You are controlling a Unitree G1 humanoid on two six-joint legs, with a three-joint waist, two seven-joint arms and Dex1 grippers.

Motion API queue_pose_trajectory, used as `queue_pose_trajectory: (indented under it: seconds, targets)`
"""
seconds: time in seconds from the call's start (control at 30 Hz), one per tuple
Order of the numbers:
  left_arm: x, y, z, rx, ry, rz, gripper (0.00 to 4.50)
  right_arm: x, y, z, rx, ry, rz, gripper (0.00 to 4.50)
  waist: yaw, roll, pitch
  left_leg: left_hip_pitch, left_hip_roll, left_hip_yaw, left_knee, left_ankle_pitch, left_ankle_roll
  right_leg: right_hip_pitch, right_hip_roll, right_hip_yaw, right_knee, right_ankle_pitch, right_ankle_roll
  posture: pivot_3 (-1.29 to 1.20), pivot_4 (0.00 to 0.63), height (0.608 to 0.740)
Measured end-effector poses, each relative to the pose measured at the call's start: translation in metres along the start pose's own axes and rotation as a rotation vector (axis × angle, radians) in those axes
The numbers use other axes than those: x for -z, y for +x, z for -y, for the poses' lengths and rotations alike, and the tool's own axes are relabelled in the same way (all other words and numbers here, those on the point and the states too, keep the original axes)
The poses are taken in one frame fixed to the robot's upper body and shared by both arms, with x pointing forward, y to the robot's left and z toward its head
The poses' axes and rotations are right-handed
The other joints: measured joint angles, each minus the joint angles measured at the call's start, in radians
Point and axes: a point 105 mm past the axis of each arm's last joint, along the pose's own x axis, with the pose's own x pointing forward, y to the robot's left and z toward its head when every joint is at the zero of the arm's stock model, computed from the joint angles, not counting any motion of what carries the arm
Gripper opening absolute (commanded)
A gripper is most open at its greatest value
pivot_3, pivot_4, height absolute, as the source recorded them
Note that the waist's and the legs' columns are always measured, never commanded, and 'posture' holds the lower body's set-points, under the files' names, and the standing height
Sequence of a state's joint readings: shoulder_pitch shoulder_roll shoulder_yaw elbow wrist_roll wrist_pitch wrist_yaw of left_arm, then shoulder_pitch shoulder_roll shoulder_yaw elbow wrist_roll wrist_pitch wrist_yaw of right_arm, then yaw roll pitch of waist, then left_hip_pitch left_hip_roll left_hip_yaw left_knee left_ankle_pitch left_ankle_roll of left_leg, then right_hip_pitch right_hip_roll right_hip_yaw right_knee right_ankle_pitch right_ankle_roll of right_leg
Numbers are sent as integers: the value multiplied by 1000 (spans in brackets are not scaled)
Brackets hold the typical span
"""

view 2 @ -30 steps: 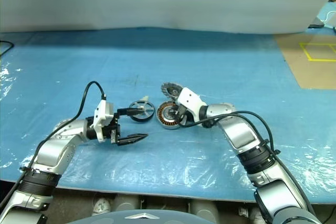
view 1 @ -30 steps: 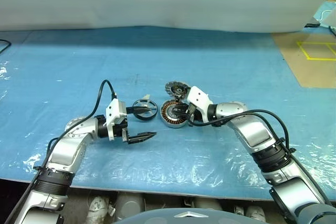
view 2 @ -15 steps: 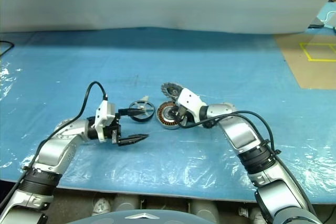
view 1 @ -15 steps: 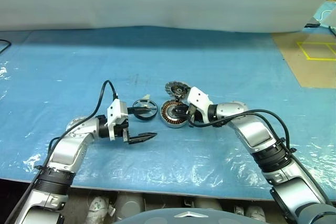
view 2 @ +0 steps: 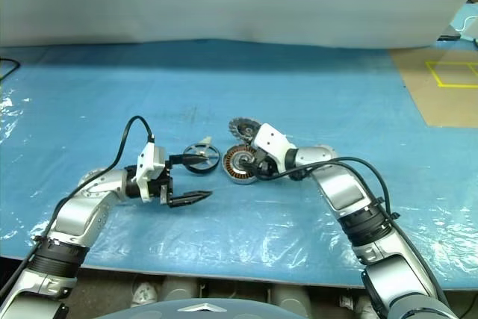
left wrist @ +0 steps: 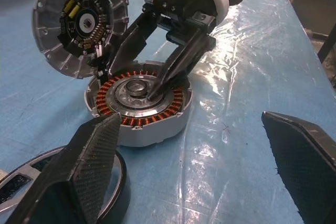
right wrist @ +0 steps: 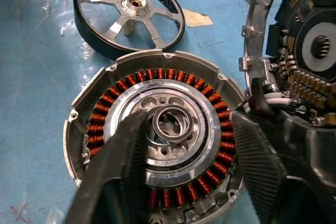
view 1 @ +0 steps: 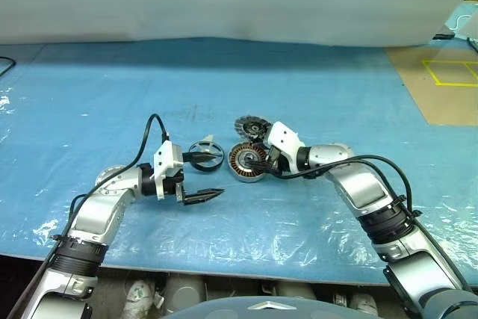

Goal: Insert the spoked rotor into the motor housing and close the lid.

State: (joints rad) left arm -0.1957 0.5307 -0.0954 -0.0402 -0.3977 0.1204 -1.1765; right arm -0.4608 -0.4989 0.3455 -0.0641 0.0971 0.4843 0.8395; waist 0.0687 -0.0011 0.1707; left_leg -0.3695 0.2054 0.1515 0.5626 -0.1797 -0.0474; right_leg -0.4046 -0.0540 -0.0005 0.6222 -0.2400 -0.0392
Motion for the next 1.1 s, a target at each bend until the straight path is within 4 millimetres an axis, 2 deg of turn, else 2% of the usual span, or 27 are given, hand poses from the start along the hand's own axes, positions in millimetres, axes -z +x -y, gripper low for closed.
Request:
queue_pose_trajectory:
  seconds: [0.2, 0.37, 0.5, 0.77, 1.1]
  targets:
    - [0, 0, 0, 0, -2, 0, 4500, -1, 0, -5, -41, 21, 2, 3579, 0, 0, 0, 0, 0, 0, 0, 0, 0, 0, 0, 0, 0, 0, 0, 0, 150, 740]
    - [1, 0, 0, -2, -14, 1, 4500, -13, -6, -5, -58, 95, 67, 3579, 0, 0, 0, 0, 0, 0, 0, 0, 0, 0, 0, 0, 0, 0, 0, 0, 150, 740]
    - [2, 0, -2, -6, -22, -1, 4500, -16, -6, -4, -55, 95, 76, 3579, 0, 0, 0, 0, 0, 0, 0, 0, 0, 0, 0, 0, 0, 0, 0, 0, 150, 740]
    - [3, 0, -2, -8, -24, -2, 4500, -6, -3, -2, -38, 113, 42, 3579, 0, 0, 0, 0, 0, 0, 0, 0, 0, 0, 0, 0, 0, 0, 0, 0, 150, 740]
    - [4, 0, -3, -9, -31, -5, 4500, -2, 0, -11, -88, 121, 12, 3579, 0, 0, 0, 0, 0, 0, 0, 0, 0, 0, 0, 0, 0, 0, 0, 0, 150, 740]
